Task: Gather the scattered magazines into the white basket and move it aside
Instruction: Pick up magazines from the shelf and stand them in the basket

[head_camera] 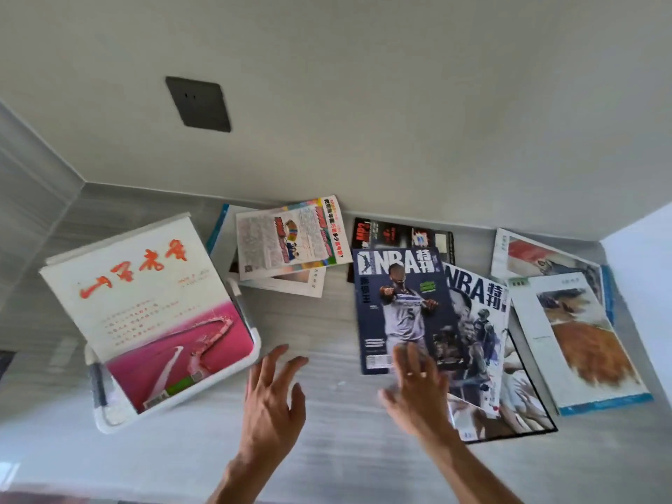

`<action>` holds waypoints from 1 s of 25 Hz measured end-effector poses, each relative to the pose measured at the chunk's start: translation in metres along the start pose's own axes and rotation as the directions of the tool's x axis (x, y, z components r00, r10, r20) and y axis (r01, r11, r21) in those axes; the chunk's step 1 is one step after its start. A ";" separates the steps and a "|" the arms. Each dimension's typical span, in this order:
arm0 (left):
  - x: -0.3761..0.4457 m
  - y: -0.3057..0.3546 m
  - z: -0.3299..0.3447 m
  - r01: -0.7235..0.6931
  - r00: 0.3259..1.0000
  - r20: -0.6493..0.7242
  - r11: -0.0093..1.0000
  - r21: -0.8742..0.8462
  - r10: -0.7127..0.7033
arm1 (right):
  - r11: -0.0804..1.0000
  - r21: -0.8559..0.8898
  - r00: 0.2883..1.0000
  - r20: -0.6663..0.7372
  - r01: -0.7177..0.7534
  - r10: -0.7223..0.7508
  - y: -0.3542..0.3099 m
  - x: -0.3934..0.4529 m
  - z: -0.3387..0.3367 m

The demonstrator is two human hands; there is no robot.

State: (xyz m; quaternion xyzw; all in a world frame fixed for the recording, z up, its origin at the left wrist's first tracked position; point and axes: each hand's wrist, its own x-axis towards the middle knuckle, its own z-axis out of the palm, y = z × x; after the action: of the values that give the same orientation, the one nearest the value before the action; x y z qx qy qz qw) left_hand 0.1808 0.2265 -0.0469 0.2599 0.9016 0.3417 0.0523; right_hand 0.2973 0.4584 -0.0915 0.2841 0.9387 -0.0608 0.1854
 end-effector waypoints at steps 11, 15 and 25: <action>-0.014 0.067 0.114 0.791 0.605 0.353 0.589 -0.164 -0.714 | 0.823 0.476 0.950 0.183 -0.310 0.253 0.081 -0.054 0.018; -0.011 0.087 0.121 0.729 0.682 0.415 0.611 -0.310 -0.602 | 0.623 0.682 0.922 0.244 -0.383 0.300 0.087 -0.065 0.039; -0.007 0.104 -0.011 0.310 0.940 0.341 0.499 -0.809 -0.032 | -0.164 0.941 0.954 0.281 -0.295 -0.103 0.067 -0.010 -0.080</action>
State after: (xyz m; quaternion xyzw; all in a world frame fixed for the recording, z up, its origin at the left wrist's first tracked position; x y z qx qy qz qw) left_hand 0.2293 0.2821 0.0279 0.1545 0.6208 0.6920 0.3343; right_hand 0.3173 0.5270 -0.0142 0.3839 0.5021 -0.7744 0.0295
